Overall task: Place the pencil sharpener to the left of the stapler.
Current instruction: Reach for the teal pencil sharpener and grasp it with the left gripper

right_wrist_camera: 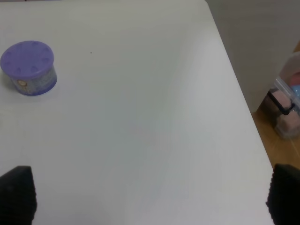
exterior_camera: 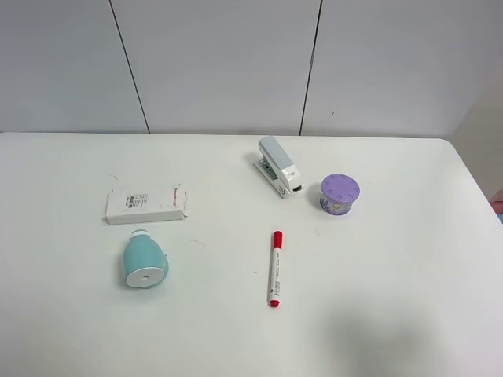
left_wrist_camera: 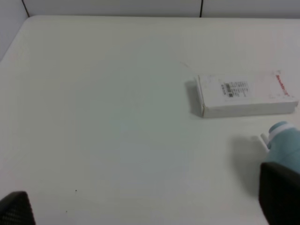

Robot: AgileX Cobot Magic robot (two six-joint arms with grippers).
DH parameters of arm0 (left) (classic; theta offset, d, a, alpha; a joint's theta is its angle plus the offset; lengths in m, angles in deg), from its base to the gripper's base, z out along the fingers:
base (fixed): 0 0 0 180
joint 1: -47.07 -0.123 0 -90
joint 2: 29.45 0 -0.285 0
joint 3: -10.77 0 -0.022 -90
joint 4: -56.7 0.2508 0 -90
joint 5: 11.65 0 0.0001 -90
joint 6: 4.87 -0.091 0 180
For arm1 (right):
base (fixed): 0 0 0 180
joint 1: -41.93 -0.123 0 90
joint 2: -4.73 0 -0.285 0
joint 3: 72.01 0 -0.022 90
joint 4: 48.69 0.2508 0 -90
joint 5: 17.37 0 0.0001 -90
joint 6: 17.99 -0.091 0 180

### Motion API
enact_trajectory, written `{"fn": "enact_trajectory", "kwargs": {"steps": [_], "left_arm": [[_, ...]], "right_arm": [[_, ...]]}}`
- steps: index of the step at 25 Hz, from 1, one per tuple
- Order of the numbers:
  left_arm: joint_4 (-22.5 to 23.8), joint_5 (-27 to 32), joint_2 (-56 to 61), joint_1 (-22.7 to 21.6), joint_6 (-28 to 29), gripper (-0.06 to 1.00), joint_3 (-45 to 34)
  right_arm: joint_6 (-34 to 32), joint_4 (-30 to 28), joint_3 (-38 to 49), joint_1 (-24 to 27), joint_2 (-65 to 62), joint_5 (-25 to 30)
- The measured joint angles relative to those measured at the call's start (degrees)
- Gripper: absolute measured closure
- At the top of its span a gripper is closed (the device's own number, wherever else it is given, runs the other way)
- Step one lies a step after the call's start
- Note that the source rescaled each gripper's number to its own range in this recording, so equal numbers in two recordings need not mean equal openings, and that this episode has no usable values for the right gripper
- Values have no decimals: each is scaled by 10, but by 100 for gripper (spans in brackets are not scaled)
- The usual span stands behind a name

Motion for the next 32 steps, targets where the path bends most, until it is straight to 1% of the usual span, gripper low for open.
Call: {"fn": "enact_trajectory", "kwargs": {"steps": [32], "left_arm": [[-8, 0, 0, 0, 0, 3, 0]], "right_arm": [[0, 0, 0, 0, 0, 0]]}}
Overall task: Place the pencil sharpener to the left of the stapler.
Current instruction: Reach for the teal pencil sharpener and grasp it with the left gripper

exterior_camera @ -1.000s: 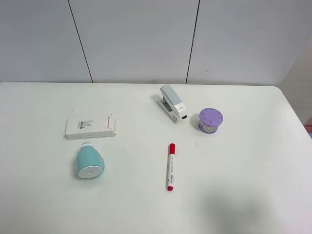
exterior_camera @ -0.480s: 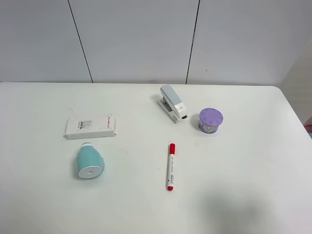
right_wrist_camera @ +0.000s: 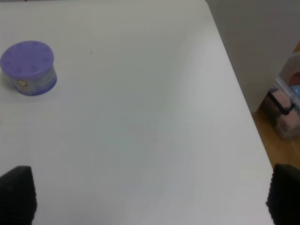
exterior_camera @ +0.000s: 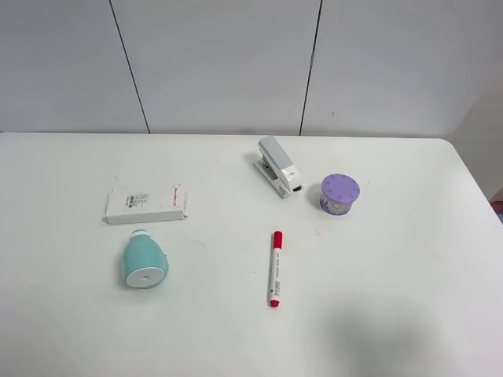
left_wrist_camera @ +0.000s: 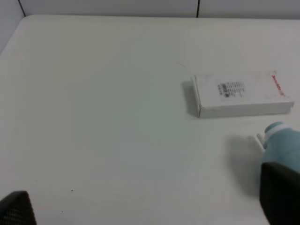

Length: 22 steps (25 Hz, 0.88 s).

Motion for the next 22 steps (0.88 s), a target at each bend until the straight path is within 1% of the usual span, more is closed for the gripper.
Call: {"fn": "enact_trajectory", "kwargs": {"steps": [22], "left_arm": [[-1, 0, 0, 0, 0, 3, 0]], "right_arm": [[0, 0, 0, 0, 0, 0]]}}
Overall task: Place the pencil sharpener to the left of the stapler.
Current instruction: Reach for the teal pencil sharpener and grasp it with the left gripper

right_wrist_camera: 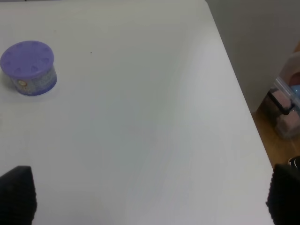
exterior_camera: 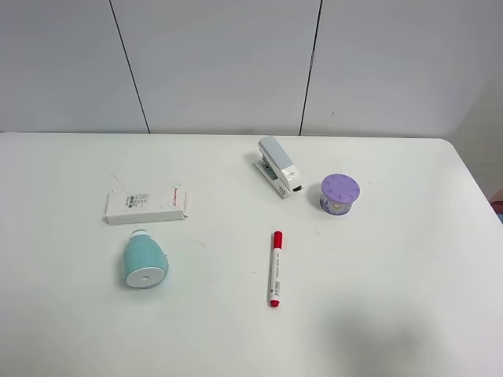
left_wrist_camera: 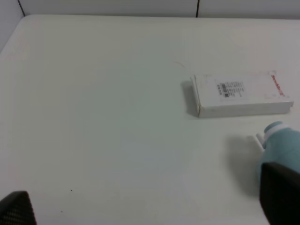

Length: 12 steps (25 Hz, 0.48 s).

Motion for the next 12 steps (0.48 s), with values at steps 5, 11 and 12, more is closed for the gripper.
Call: {"fn": "enact_trajectory", "kwargs": {"steps": [5, 11, 12], "left_arm": [[0, 0, 0, 0, 0, 3, 0], [0, 0, 0, 0, 0, 3, 0], [0, 0, 0, 0, 0, 3, 0]], "right_arm": [[0, 0, 0, 0, 0, 0], [0, 0, 0, 0, 0, 0], [0, 0, 0, 0, 0, 0]]}}
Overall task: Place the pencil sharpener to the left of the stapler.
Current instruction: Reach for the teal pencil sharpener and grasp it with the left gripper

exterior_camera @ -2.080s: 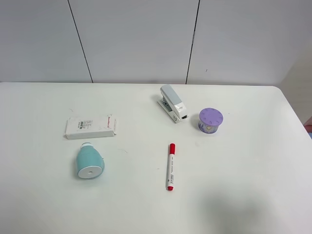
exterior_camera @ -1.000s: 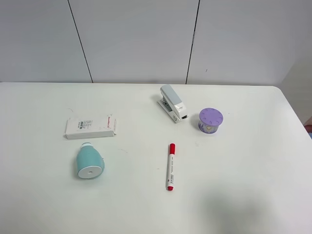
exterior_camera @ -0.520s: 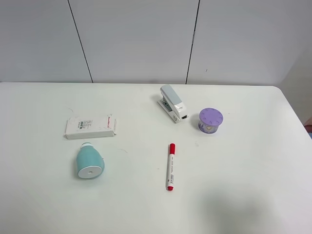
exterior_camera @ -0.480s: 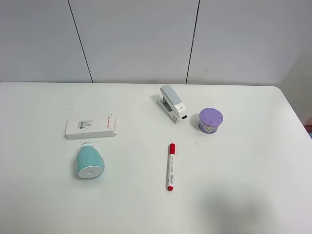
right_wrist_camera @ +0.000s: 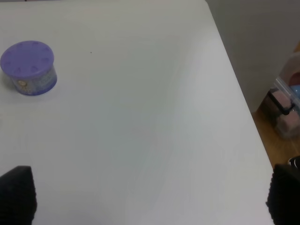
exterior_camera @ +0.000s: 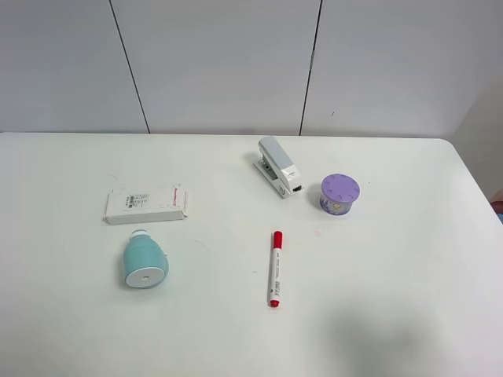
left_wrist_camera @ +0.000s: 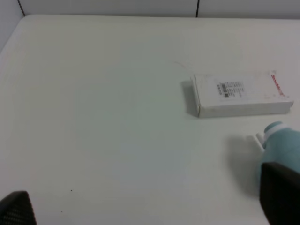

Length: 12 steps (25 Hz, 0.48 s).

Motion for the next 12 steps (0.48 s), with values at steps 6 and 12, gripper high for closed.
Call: {"fn": "enact_trajectory", "kwargs": {"steps": [6, 12], "left_arm": [[0, 0, 0, 0, 0, 3, 0], [-2, -19, -7, 0, 0, 3, 7]], "right_arm": [[0, 0, 0, 0, 0, 0], [0, 0, 0, 0, 0, 0]]}}
